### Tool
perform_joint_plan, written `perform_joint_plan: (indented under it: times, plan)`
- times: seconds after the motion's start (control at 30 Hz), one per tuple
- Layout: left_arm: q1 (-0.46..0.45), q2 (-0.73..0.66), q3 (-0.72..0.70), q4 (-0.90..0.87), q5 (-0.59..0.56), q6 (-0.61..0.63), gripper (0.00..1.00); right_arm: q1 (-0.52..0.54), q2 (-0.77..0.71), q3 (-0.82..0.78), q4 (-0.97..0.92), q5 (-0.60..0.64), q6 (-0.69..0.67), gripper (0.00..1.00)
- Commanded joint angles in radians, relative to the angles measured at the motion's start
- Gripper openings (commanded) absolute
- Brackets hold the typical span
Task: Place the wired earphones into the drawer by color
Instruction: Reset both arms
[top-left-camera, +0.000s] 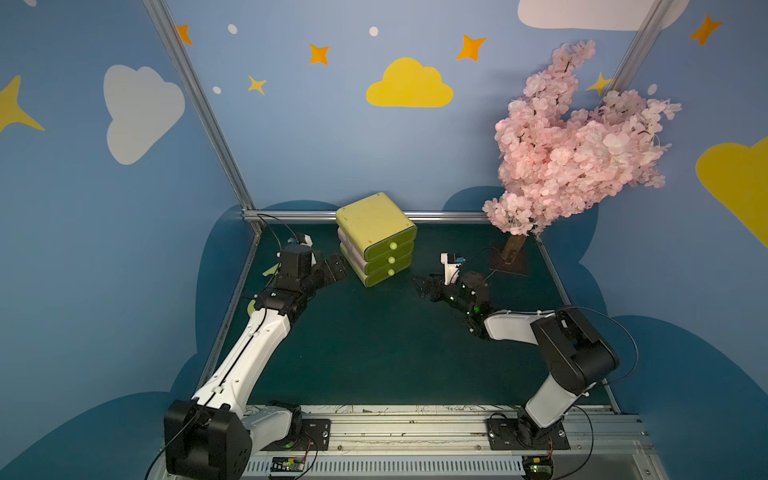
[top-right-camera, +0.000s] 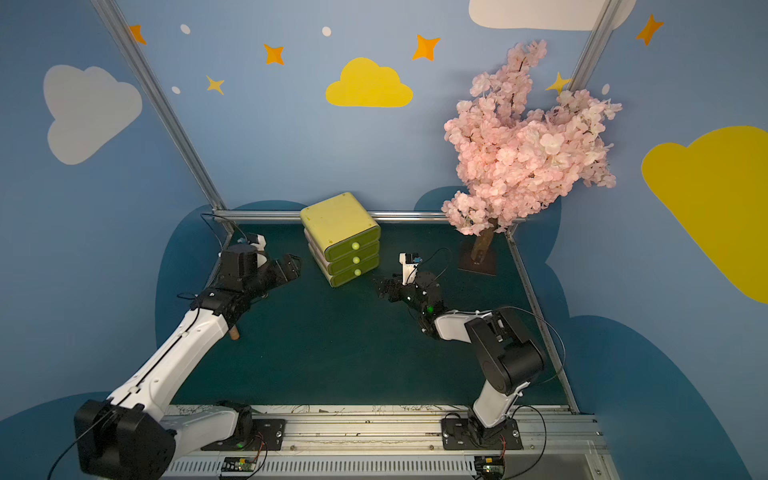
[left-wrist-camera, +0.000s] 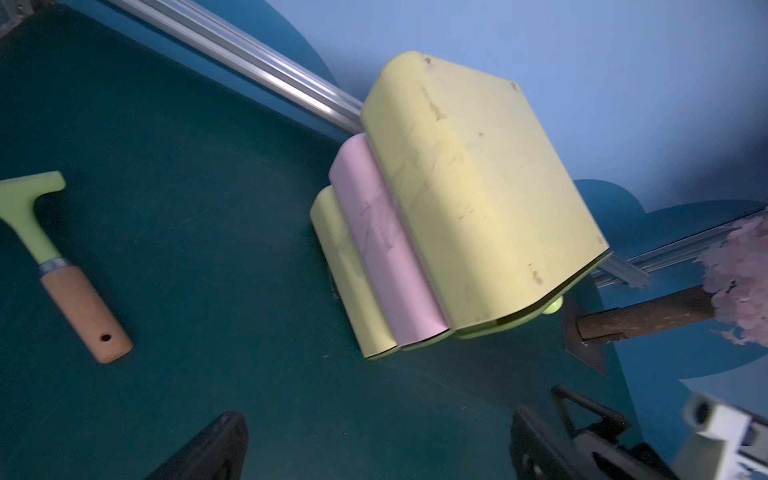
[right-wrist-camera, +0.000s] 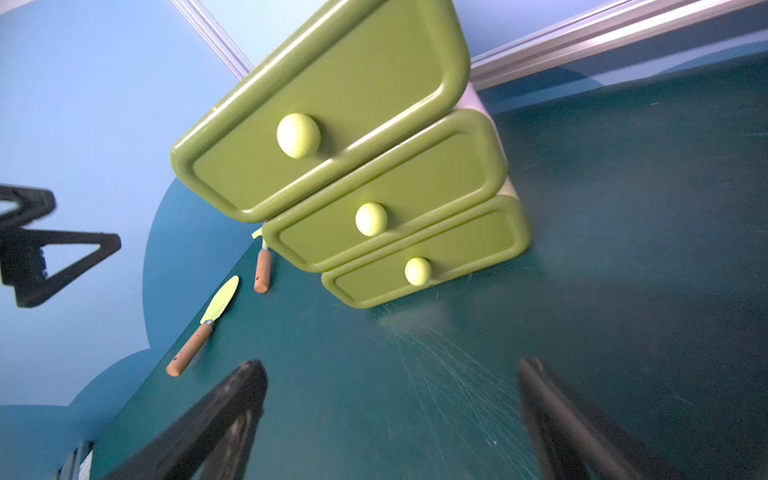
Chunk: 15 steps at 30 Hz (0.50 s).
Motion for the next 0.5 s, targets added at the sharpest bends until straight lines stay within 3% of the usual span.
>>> perform_joint_plan:
  times: [0.0,0.1,0.2,0.3,0.47]
  plan:
    - [0.002,-0.09,-0.11,0.115,-0.035,0.114,1.0,-0.015,-0.123,-0.011,-0.271,0.035,-0.094,0.99]
    - [0.003,-0.161,-0.211,0.178,-0.049,0.194,1.0,-0.026,-0.252,0.023,-0.565,0.149,-0.097,0.99]
    - [0.003,-0.215,-0.306,0.261,-0.067,0.271,1.0,-0.029,-0.327,0.081,-0.799,0.263,-0.21,0.98]
    - [0.003,-0.241,-0.383,0.349,-0.117,0.332,1.0,-0.041,-0.376,0.089,-0.912,0.387,-0.277,0.98]
    - [0.004,-0.222,-0.442,0.392,-0.211,0.443,1.0,-0.095,-0.455,0.036,-0.944,0.448,-0.278,0.98]
